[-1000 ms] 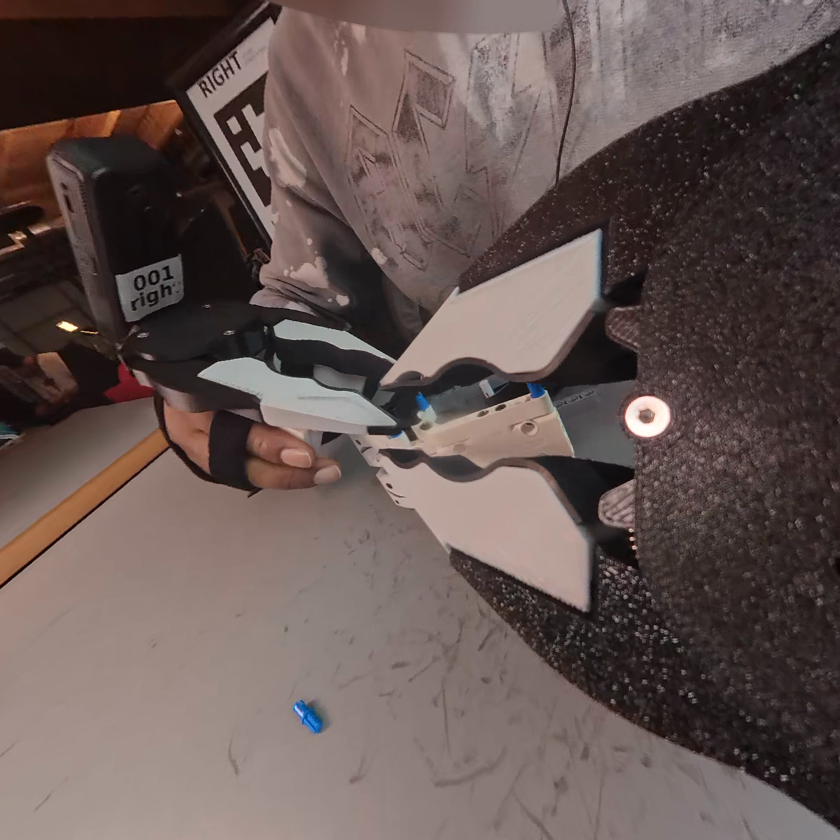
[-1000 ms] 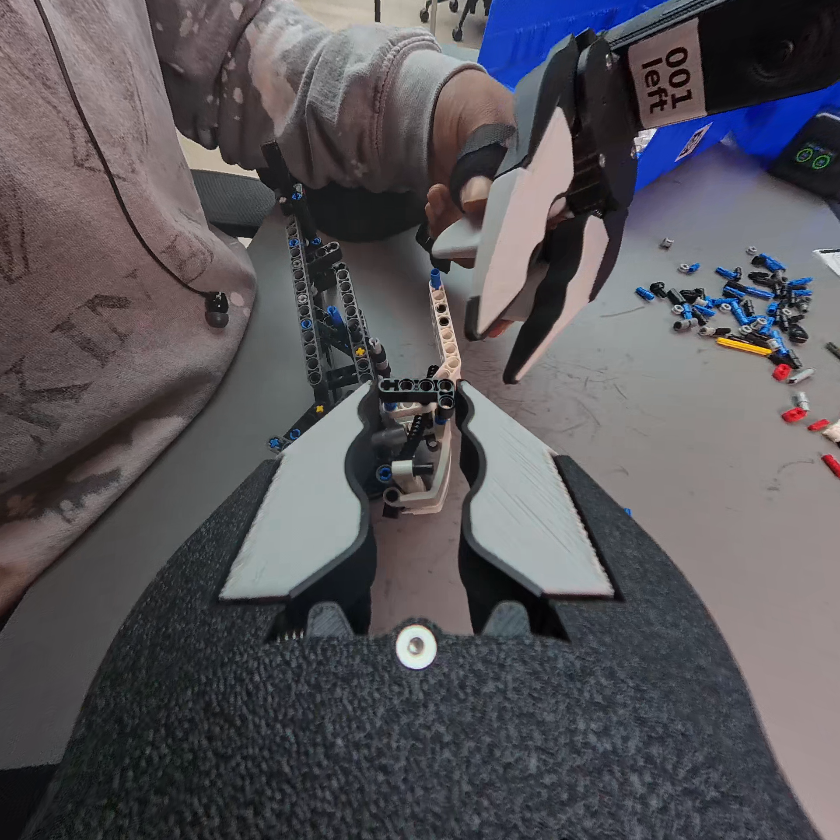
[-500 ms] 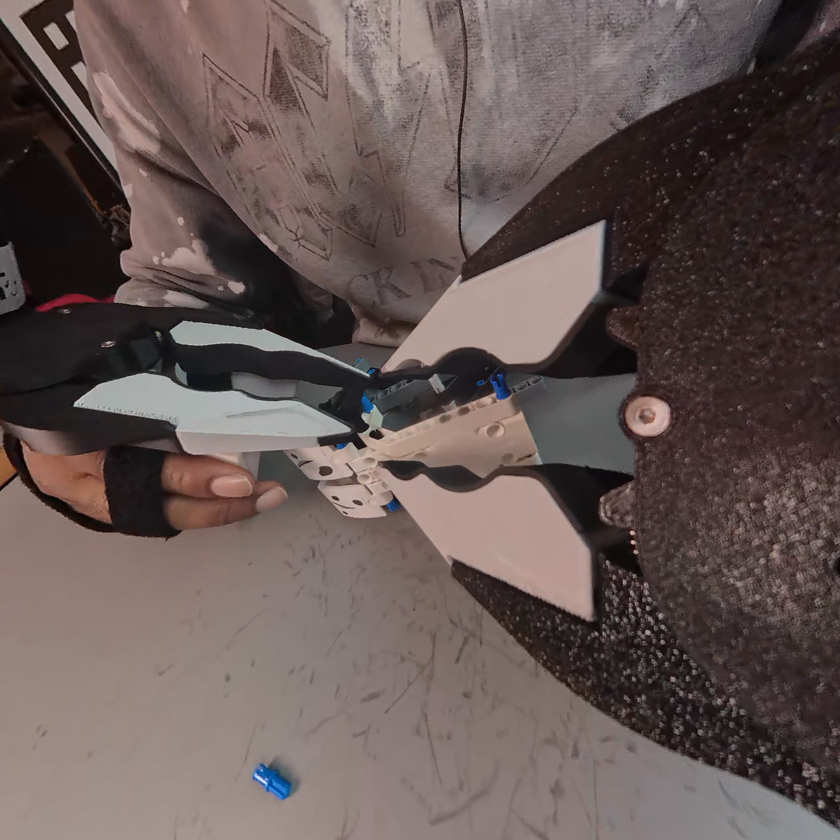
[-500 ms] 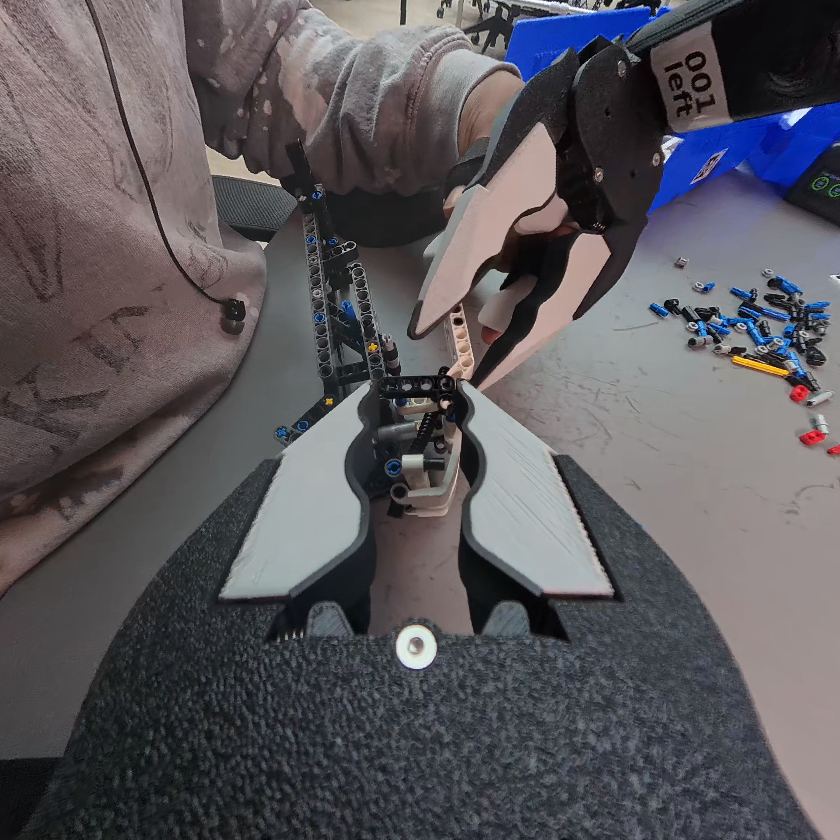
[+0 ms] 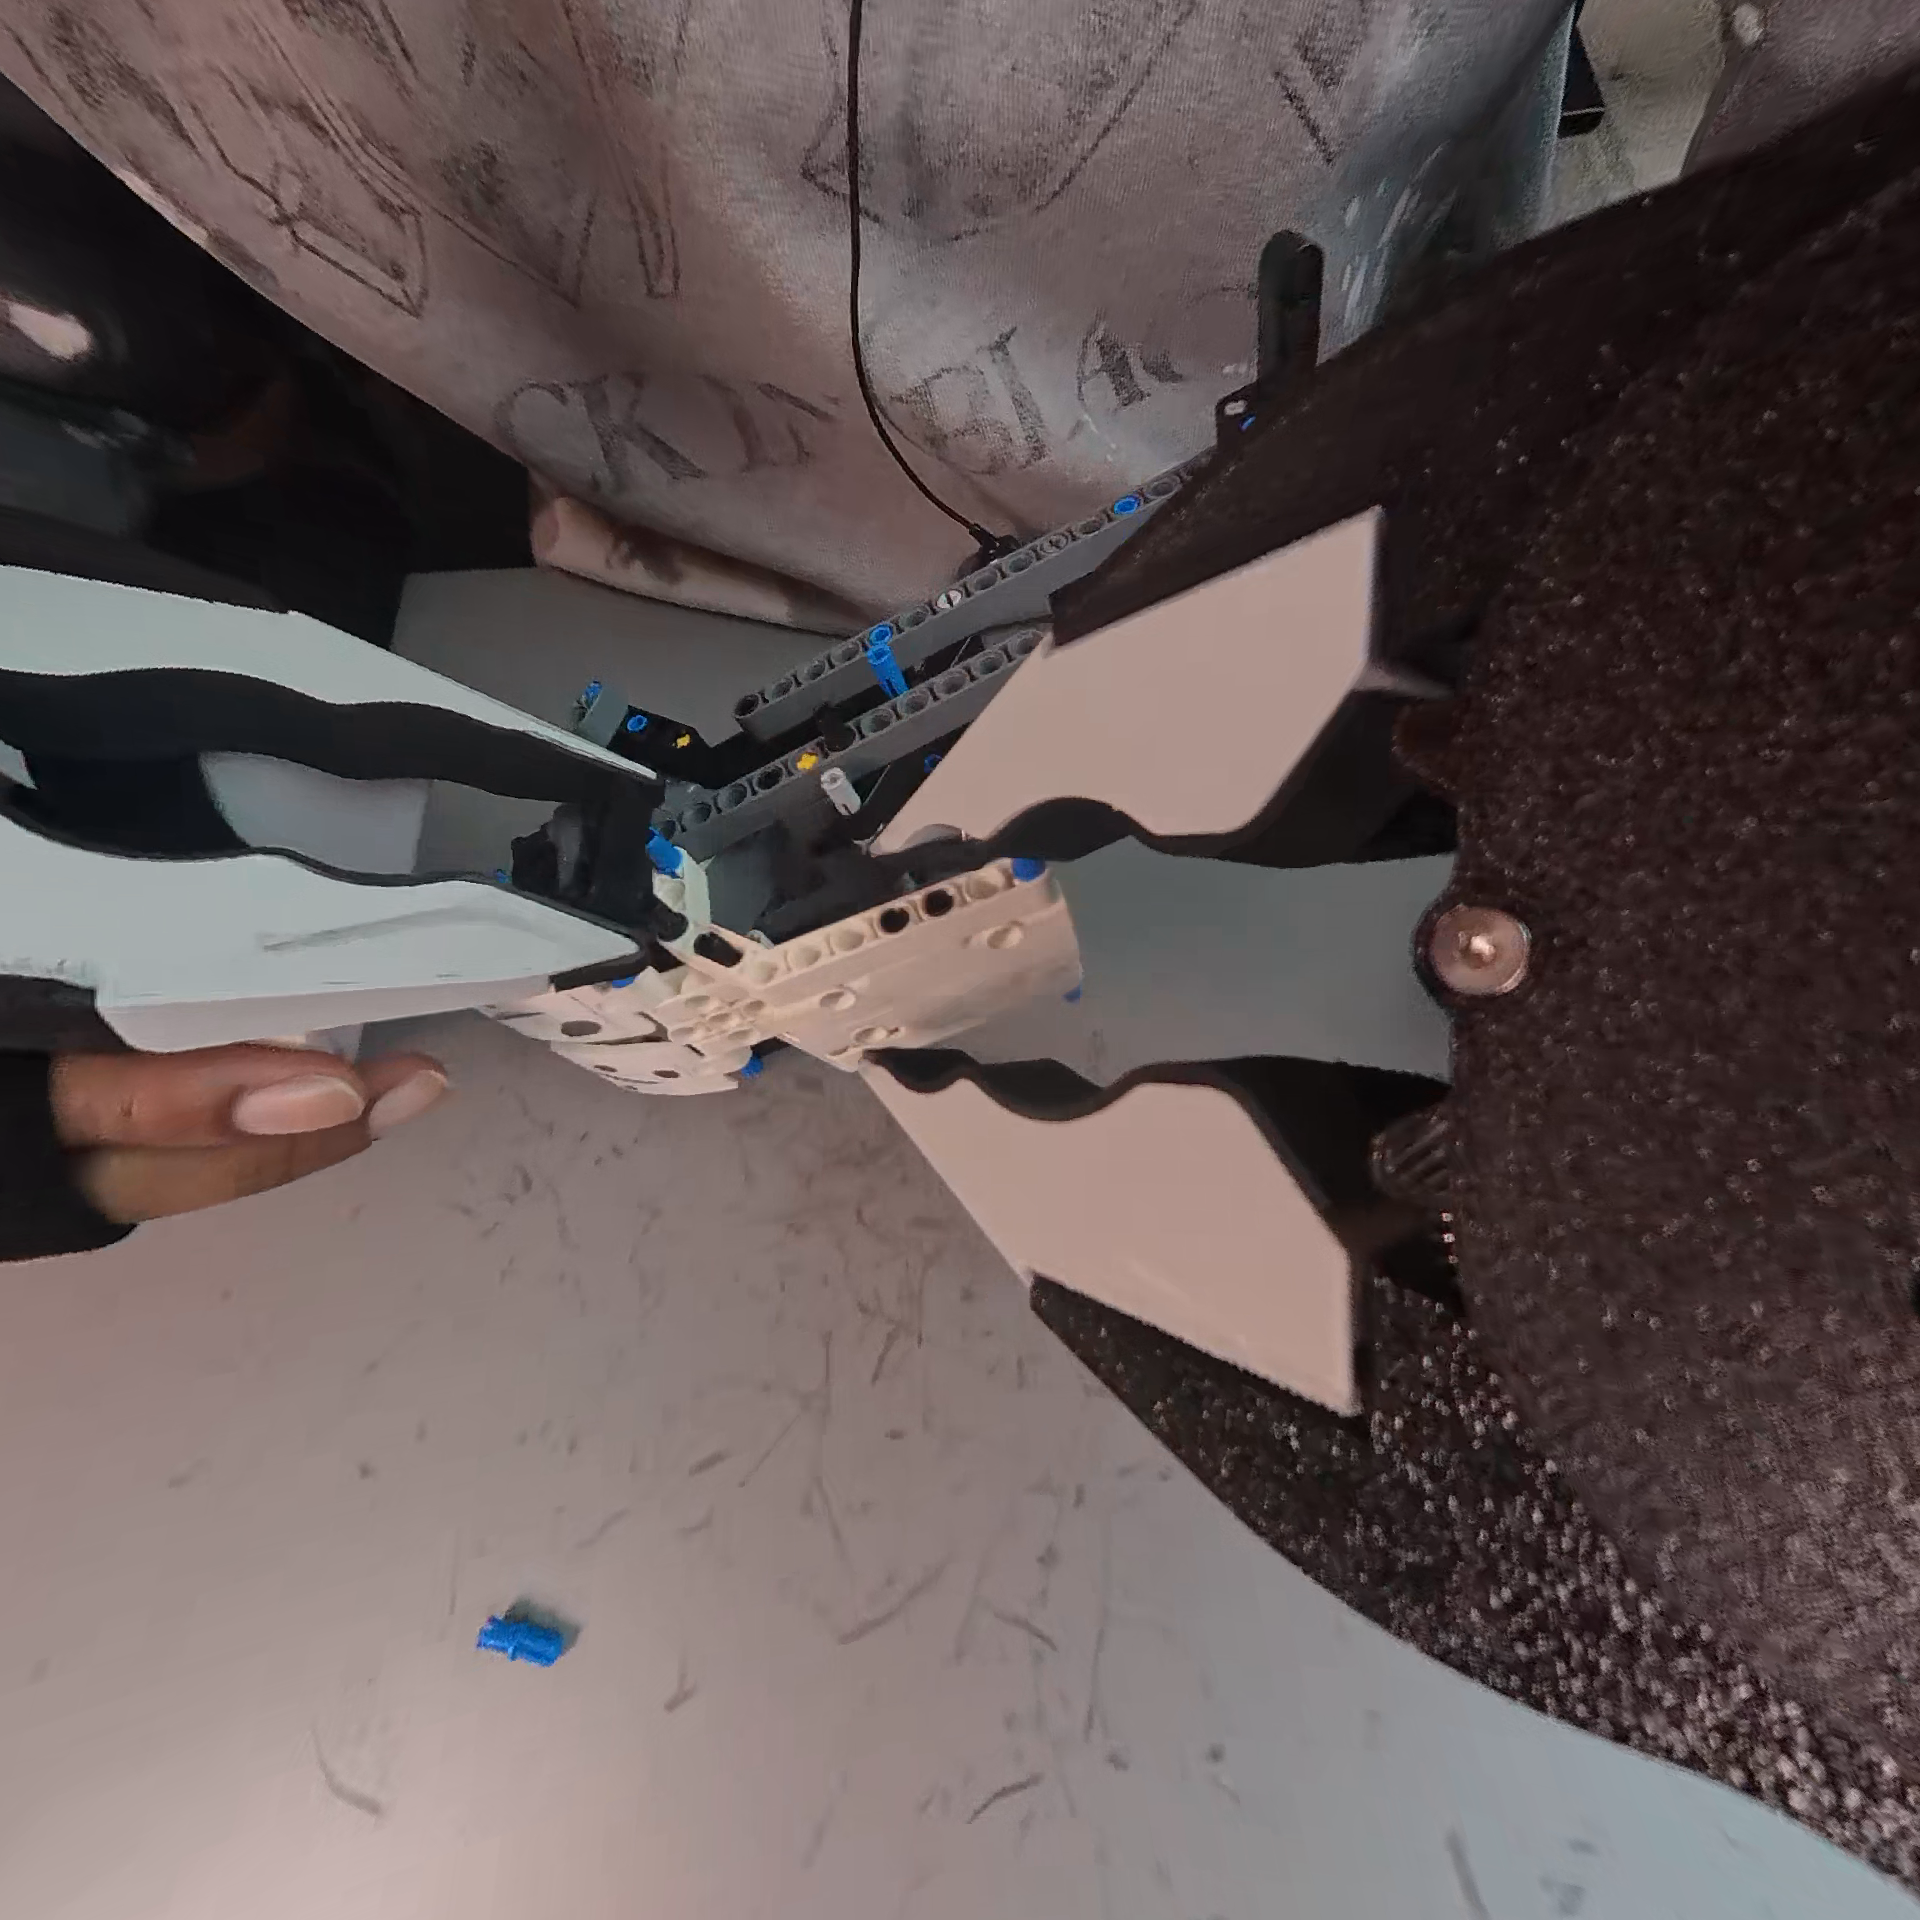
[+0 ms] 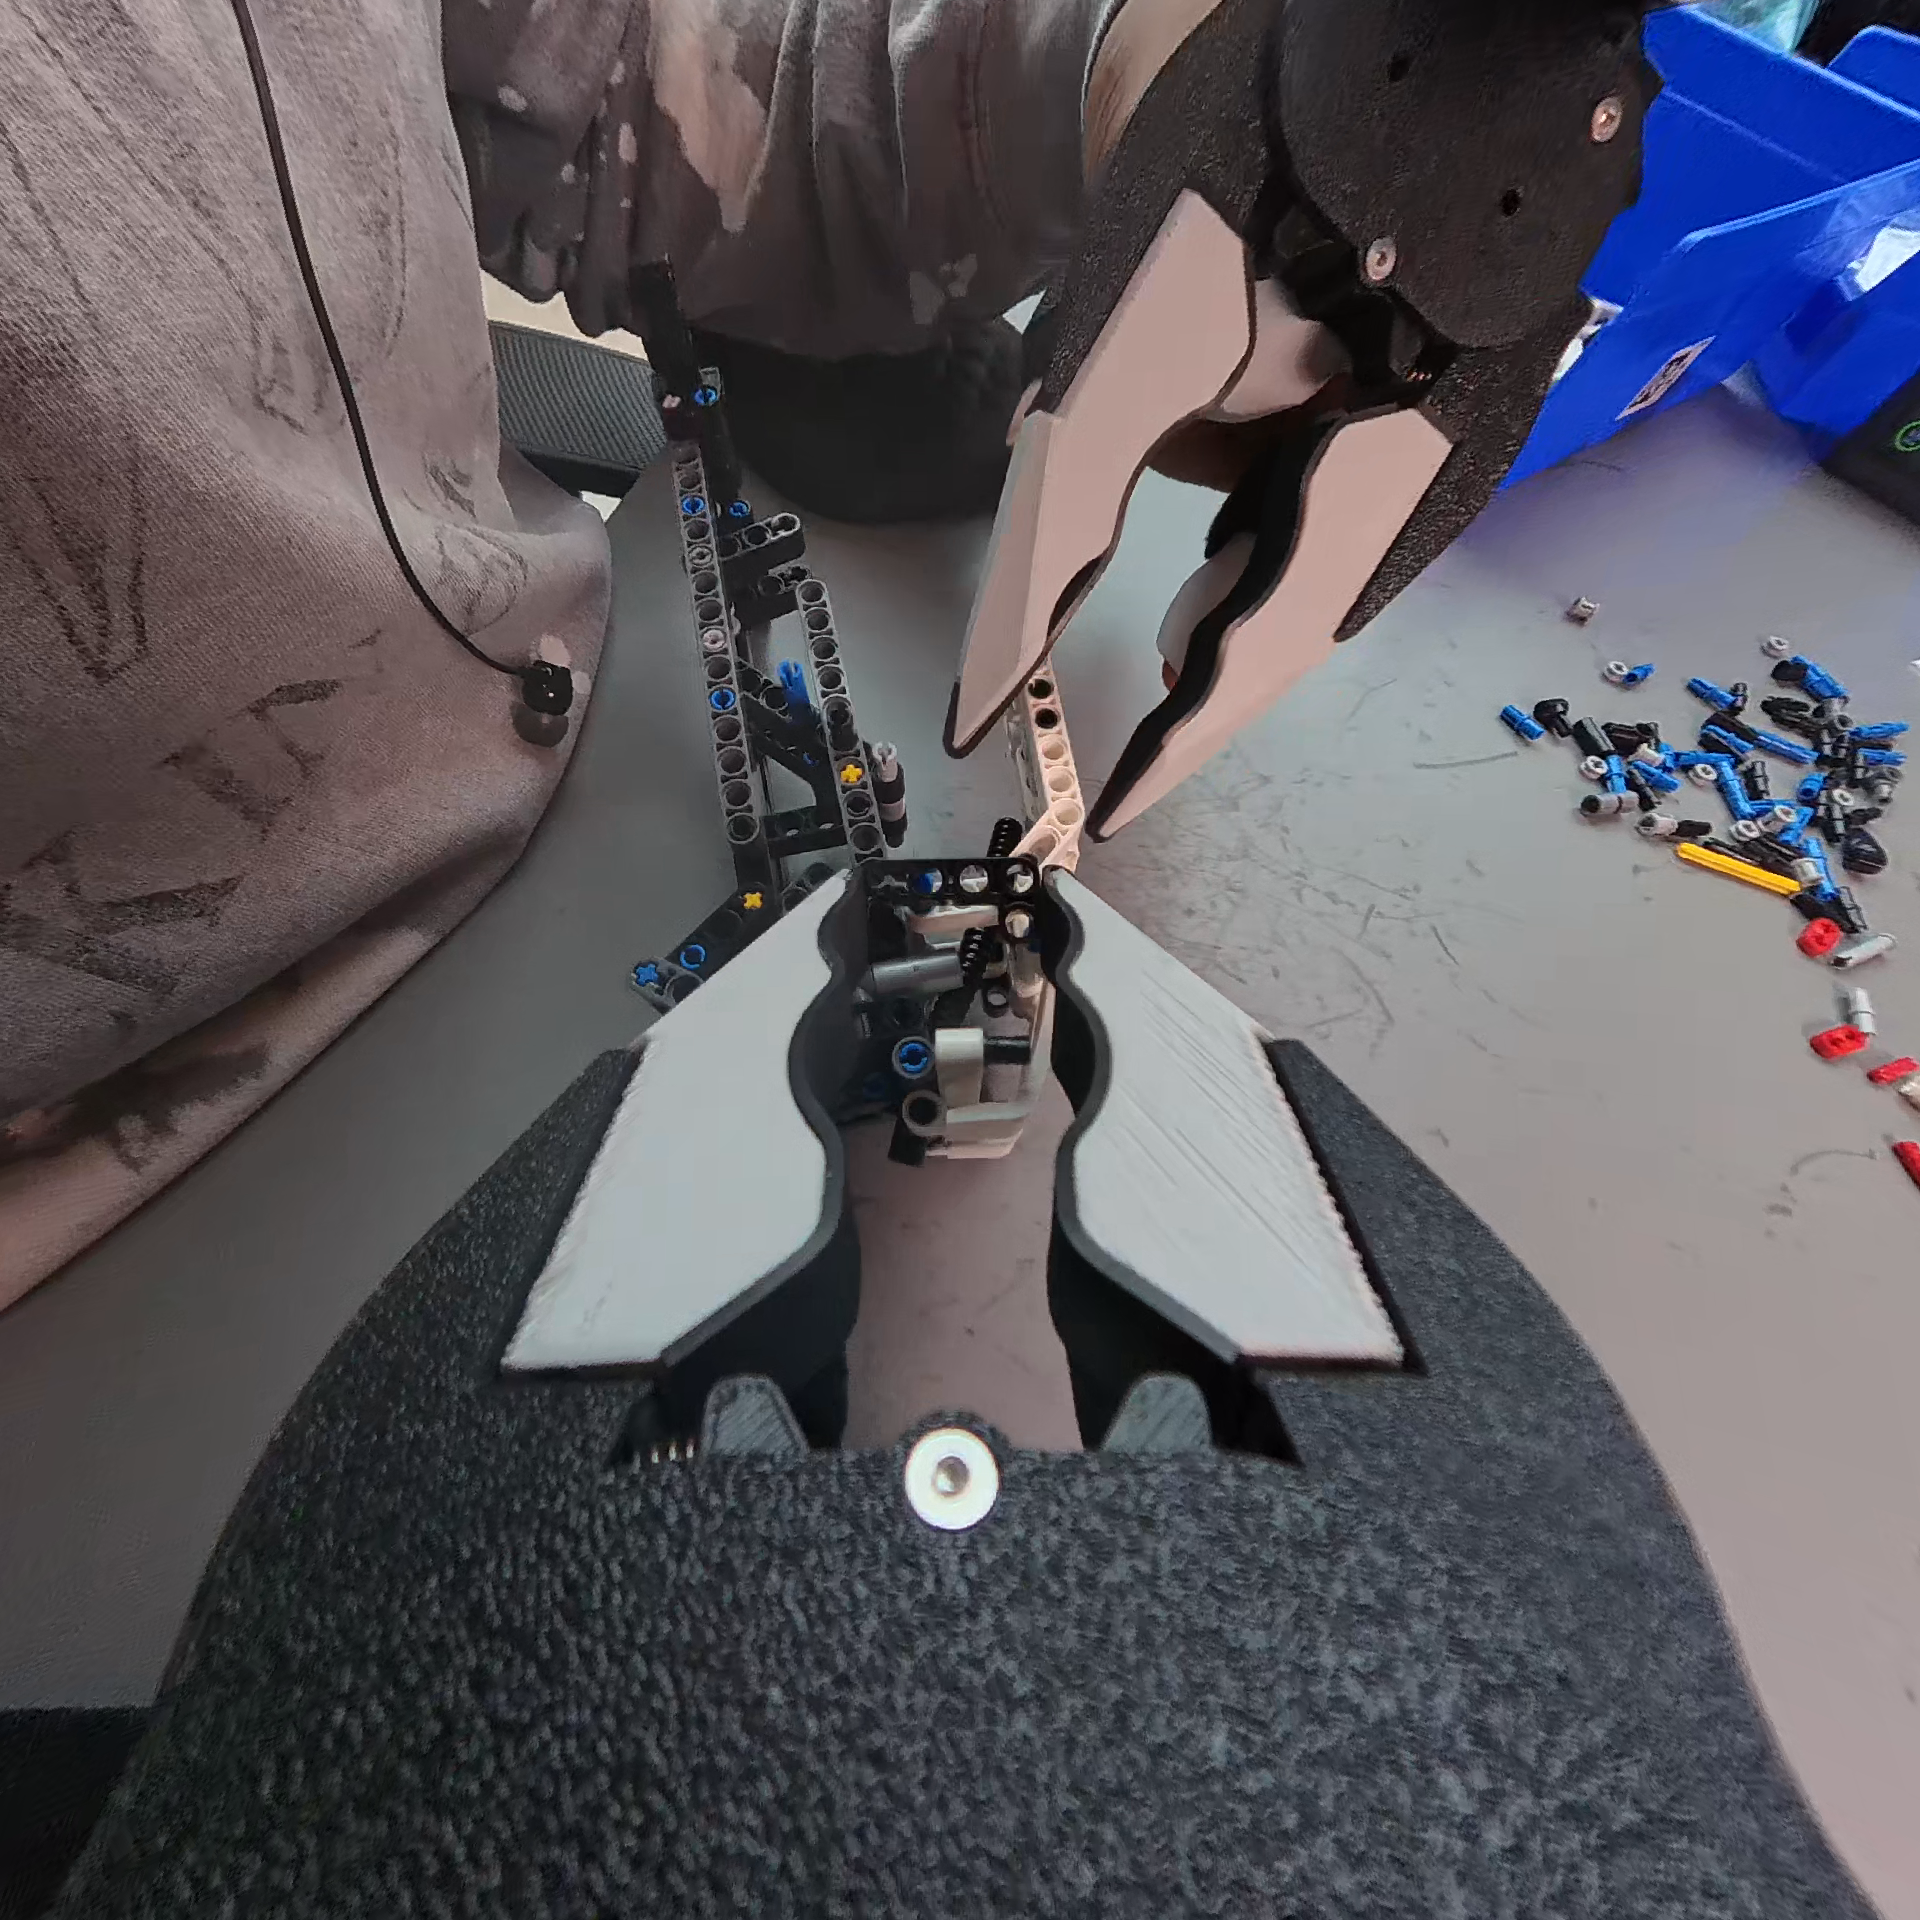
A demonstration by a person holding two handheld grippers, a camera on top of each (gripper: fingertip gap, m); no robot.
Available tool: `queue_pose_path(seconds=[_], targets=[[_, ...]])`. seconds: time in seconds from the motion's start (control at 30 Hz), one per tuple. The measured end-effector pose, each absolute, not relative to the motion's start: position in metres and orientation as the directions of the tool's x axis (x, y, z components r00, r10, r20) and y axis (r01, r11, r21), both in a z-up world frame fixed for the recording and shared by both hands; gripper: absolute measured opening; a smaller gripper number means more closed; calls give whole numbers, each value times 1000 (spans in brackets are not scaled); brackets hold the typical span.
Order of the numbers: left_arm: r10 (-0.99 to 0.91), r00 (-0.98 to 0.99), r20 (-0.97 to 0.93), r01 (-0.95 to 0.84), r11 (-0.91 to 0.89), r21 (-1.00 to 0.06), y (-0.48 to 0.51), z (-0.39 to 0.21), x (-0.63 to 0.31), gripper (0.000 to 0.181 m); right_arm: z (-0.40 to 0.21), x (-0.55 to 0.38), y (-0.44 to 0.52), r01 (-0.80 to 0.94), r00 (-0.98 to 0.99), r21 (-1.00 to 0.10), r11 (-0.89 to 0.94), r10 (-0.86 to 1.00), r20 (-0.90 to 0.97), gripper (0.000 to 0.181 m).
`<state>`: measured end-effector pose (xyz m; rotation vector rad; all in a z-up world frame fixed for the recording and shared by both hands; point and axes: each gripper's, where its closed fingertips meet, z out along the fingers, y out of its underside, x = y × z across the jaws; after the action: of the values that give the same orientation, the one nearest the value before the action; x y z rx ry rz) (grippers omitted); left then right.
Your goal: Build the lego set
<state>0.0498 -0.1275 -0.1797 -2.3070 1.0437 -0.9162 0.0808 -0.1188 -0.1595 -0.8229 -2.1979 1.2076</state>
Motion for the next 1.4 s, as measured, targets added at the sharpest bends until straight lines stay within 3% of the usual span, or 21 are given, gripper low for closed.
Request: queue_pose_path(seconds=[0.3, 1.4], targets=[[-815, 492, 307, -519, -557, -648, -112, -184, 50, 17, -161, 79, -117, 318, -713, -802, 506, 685, 149, 32], [-799, 519, 304, -459, -560, -690, -108, -178, 54, 16, -162, 78, -113, 364, -607, -798, 480, 772, 187, 32]])
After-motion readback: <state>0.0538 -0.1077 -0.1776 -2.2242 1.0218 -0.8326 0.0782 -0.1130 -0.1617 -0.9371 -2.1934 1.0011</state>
